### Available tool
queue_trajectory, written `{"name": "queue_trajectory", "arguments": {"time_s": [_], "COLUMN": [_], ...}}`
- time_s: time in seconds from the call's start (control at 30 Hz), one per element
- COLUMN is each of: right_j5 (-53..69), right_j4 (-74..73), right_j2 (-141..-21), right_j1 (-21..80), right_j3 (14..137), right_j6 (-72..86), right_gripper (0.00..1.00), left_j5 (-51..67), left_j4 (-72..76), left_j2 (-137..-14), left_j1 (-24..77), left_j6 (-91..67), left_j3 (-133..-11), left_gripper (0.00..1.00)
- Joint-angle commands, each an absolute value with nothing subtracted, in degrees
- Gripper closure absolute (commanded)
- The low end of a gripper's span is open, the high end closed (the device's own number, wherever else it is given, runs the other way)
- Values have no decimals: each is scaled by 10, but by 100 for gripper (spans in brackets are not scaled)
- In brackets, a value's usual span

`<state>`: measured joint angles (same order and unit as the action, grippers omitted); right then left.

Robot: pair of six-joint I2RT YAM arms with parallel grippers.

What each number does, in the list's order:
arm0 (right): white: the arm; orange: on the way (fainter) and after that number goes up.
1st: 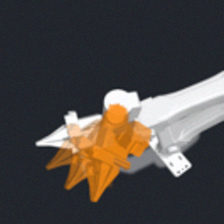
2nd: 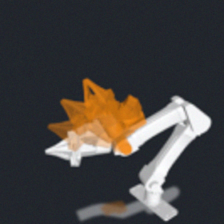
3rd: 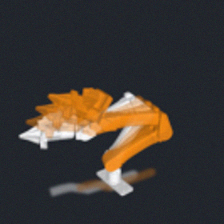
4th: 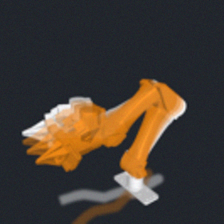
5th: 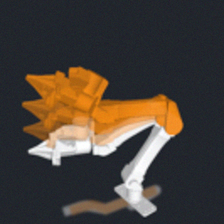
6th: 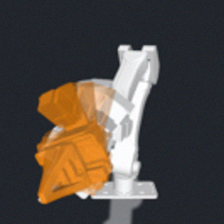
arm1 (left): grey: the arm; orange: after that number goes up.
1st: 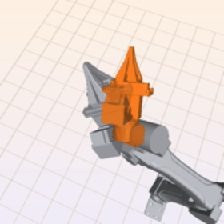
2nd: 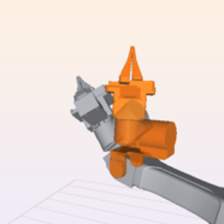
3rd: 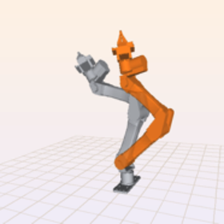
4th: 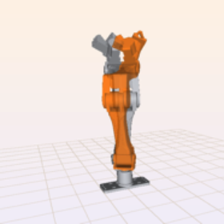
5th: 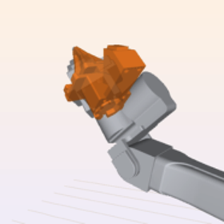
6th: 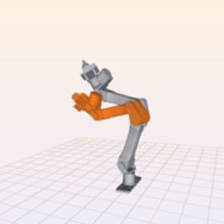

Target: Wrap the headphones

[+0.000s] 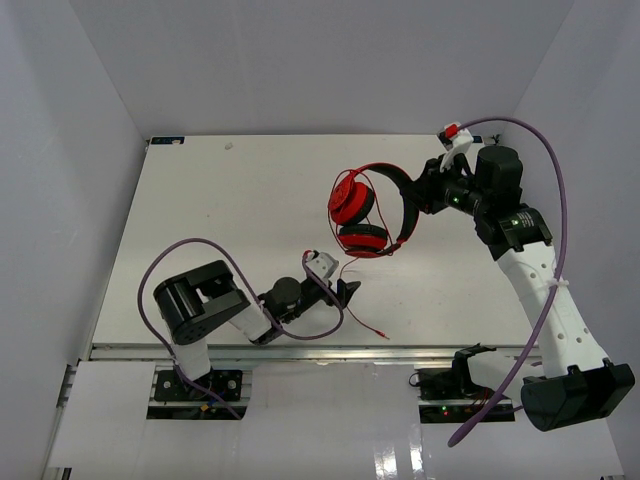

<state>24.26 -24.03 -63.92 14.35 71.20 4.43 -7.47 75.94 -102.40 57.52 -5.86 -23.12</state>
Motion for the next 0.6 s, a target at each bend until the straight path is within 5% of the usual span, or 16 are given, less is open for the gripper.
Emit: {"name": "queue_trajectory", "arguments": {"time_s": [0.0, 0.37, 0.47, 0.57], "right_j5": [282, 302, 302, 303], "right_j4": [-220, -225, -225, -225], "right_j2": [-635, -626, -625, -625], "right_j1": [142, 141, 141, 141], "right_j3": [770, 796, 798, 800], "right_j6": [81, 86, 87, 86], "right_gripper": [92, 92, 92, 92], "left_j5": [47, 54, 69, 76], "left_j4": [884, 839, 827, 824], "left_j2": [-1048, -1094, -1096, -1095], "left_j1": [540, 511, 506, 504], "left_j6": [-49, -58, -66, -70], "left_j3": [-262, -296, -295, -291], "left_gripper": [13, 15, 25, 48]}}
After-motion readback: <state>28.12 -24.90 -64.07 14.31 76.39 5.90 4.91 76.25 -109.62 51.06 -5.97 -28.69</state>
